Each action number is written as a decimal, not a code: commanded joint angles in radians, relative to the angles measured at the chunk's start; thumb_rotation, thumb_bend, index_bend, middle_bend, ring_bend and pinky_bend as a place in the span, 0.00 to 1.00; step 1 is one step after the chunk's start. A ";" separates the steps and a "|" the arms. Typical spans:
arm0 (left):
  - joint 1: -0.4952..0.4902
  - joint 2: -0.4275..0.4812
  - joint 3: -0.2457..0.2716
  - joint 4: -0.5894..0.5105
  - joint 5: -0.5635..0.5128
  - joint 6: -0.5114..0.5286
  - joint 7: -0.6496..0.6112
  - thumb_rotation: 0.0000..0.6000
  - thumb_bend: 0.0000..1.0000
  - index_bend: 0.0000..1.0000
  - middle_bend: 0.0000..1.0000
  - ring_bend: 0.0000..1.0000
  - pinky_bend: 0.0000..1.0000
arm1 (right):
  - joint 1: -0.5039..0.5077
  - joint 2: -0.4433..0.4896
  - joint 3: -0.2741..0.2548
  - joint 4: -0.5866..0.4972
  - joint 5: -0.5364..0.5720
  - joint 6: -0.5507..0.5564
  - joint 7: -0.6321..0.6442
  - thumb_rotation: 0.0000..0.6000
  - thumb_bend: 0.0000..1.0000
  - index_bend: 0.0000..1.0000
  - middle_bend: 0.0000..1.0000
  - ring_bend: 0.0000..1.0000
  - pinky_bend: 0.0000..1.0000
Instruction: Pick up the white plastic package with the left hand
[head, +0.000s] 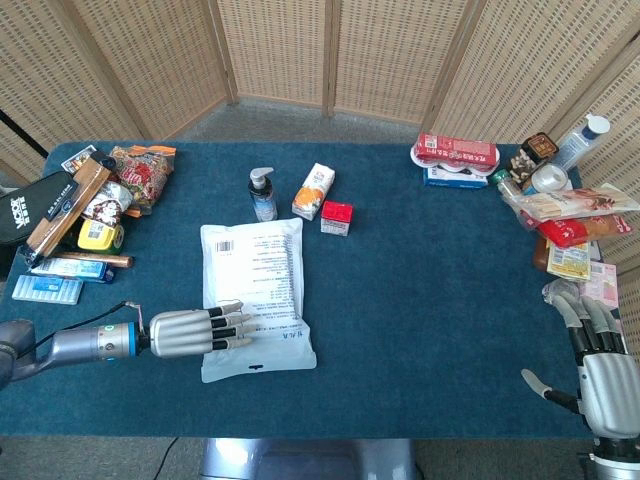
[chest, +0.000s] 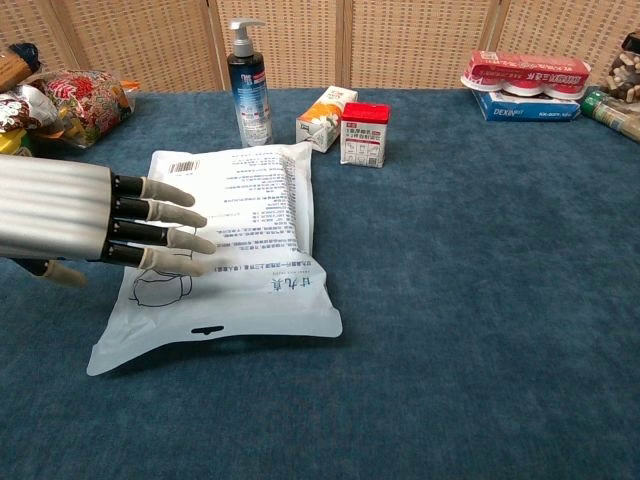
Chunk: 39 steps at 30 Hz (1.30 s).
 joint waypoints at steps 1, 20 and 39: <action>-0.025 -0.021 0.012 -0.001 -0.001 -0.023 0.010 1.00 0.00 0.00 0.00 0.00 0.13 | -0.001 0.002 0.001 0.000 0.003 0.001 0.005 1.00 0.00 0.00 0.00 0.00 0.00; -0.175 -0.057 0.077 -0.121 -0.008 -0.231 0.103 1.00 0.00 0.05 0.00 0.00 0.12 | -0.011 0.025 0.011 0.000 0.007 0.030 0.063 1.00 0.00 0.00 0.00 0.00 0.00; -0.182 -0.099 0.098 -0.078 -0.006 -0.054 0.123 1.00 0.07 1.00 0.92 0.81 0.90 | -0.026 0.030 0.020 0.008 -0.015 0.076 0.079 1.00 0.00 0.00 0.00 0.00 0.00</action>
